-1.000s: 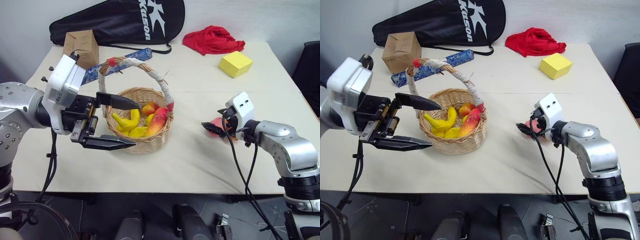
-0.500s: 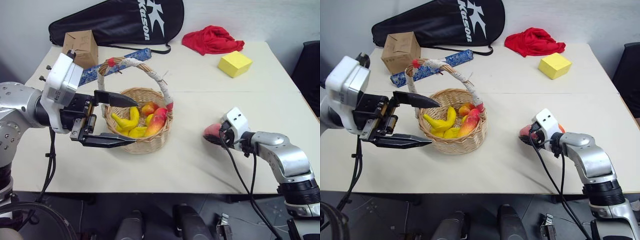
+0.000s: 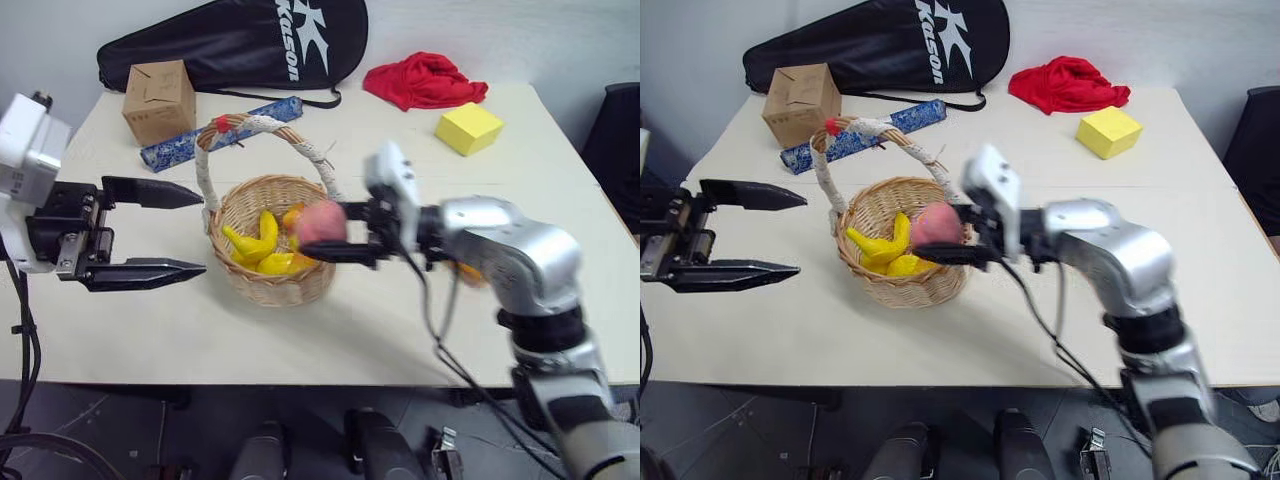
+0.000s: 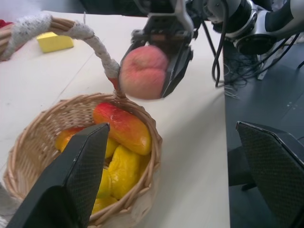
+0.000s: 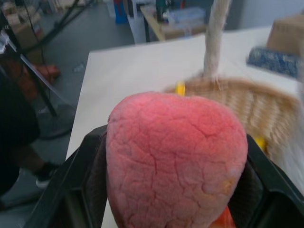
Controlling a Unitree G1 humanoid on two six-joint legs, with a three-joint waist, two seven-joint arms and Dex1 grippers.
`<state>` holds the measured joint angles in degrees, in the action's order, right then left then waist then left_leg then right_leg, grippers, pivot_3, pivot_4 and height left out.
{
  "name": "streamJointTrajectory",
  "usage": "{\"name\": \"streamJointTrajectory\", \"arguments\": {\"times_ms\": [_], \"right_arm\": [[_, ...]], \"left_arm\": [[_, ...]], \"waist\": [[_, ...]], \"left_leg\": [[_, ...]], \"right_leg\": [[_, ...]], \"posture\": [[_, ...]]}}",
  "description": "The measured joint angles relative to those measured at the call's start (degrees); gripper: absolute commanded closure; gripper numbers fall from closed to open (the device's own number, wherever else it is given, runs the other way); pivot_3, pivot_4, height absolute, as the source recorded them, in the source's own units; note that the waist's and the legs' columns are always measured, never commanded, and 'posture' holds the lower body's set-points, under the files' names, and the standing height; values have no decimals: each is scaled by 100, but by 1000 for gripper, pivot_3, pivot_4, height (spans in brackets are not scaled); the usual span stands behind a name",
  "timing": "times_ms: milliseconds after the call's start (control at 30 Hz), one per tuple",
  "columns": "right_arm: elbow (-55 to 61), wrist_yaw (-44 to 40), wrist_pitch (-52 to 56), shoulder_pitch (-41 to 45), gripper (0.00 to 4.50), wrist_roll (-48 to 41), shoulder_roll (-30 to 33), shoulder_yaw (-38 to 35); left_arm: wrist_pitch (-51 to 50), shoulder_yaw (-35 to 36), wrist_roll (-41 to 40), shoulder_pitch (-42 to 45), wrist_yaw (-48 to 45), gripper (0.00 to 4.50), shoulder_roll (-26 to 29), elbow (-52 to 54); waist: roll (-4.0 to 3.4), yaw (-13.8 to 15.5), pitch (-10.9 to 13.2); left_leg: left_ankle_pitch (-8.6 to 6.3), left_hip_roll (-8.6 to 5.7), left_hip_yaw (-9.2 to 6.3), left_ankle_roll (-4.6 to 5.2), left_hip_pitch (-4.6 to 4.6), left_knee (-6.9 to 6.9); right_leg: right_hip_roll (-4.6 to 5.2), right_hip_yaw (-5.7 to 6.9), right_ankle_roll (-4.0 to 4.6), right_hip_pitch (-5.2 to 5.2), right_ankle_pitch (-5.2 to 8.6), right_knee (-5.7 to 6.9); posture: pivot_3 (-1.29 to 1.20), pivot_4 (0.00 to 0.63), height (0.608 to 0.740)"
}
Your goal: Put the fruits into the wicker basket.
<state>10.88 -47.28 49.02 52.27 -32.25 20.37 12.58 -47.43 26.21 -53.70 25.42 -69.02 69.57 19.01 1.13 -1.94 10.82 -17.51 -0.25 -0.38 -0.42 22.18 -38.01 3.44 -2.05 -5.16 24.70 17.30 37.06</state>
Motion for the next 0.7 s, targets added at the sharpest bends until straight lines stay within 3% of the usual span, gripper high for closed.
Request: {"name": "streamJointTrajectory", "arguments": {"times_ms": [33, 167, 233, 433, 533, 600, 700], "right_arm": [[-249, 199, -120, 113, 1826, 220, -263, 166], [-913, 868, -210, 146, 432, 740, -803, 342], [-894, 952, -171, 141, 53, 796, -811, 312], [-59, 775, 617, -218, 53, -4, -590, -294], [560, 453, 1576, -540, 53, -1316, 45, -1311], [878, 222, 1980, -875, 53, -1941, 818, -1957], [922, 150, 2120, -1204, 53, -2119, 1523, -2480]], "left_arm": [[1, -5, 1, 4, 3, 0, 20, 23], [-3, -18, -11, 74, 72, 0, 33, 46], [-4, -17, -31, 105, 84, 0, 33, 51], [-8, -28, -84, 105, 128, 0, 25, 101], [3, -118, -151, 186, 136, 0, -71, 93], [53, -365, -166, 371, 135, 0, -220, 83], [79, -573, -164, 500, 127, 0, -352, 66]], "waist": [[1, -5, 0], [3, 33, -2], [3, 27, -2], [4, 16, -2], [4, 48, -2], [4, 76, -2], [4, 32, -2]], "left_leg": [[0, 0, 0, -1, 1, 2], [6, -7, -10, -11, 29, -4], [5, -10, -8, -11, 30, -4], [-3, -5, -7, -1, 32, 6], [-13, -5, -15, 18, 30, 5], [-17, -7, -23, 26, 23, 2], [-18, -8, -14, 28, 15, 2]], "right_leg": [[1, 0, 1, 1, 1, -1], [9, 11, 1, 11, 0, -2], [12, 10, -1, 9, -1, 0], [7, 16, -1, 13, 0, -6], [12, 23, -1, -2, 0, -15], [17, 30, -1, -20, 0, -35], [14, 21, -4, -22, -2, -46]], "posture": [[0, 150, 740], [0, 150, 740], [0, 150, 740], [0, 150, 740], [0, 150, 740], [0, 150, 740], [0, 150, 740]]}}
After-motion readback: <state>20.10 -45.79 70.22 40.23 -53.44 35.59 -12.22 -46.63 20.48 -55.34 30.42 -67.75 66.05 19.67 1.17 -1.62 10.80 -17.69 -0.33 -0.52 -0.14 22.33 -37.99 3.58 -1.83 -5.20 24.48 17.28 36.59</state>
